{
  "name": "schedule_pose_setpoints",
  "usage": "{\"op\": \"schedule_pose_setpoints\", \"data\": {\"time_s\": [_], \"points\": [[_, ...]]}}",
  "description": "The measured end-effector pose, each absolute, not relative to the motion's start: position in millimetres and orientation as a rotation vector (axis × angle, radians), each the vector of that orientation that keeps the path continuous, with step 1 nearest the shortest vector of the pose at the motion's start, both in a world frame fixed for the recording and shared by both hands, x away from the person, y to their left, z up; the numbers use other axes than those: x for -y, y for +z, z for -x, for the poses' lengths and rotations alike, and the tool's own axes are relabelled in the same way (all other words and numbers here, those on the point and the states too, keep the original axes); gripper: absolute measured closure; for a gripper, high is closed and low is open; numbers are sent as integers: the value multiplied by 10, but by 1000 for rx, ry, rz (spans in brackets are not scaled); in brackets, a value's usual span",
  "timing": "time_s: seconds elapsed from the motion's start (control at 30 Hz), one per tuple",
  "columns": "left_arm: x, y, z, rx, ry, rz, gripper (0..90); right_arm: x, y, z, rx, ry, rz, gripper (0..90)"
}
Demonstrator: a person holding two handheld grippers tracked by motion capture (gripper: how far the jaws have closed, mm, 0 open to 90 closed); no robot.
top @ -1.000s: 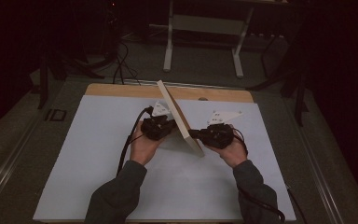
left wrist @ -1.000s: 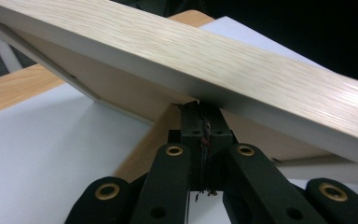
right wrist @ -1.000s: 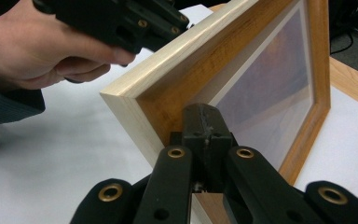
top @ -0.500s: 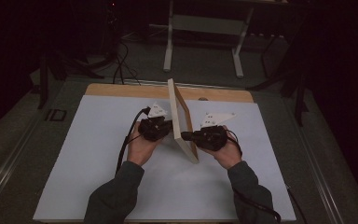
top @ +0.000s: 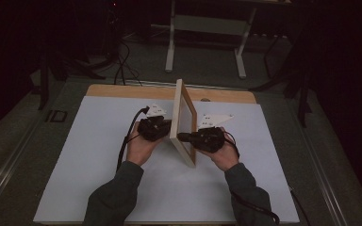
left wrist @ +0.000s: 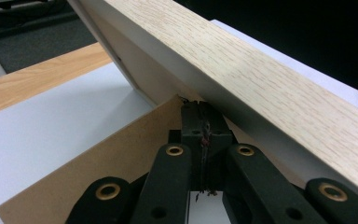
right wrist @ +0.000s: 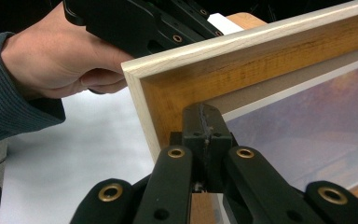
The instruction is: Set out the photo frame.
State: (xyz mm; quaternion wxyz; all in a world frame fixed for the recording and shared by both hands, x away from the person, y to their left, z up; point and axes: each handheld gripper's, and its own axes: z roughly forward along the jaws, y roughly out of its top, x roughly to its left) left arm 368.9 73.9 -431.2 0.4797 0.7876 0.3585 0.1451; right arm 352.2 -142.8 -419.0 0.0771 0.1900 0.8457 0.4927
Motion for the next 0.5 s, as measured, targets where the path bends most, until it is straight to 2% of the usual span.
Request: {"op": "schedule_pose_setpoints", "data": {"time_s": [0.5], "points": [[-860,-4367,-3791,-816,200,-1855,900,1302,-4200,-3518,-2514,1468,-576,900]]}}
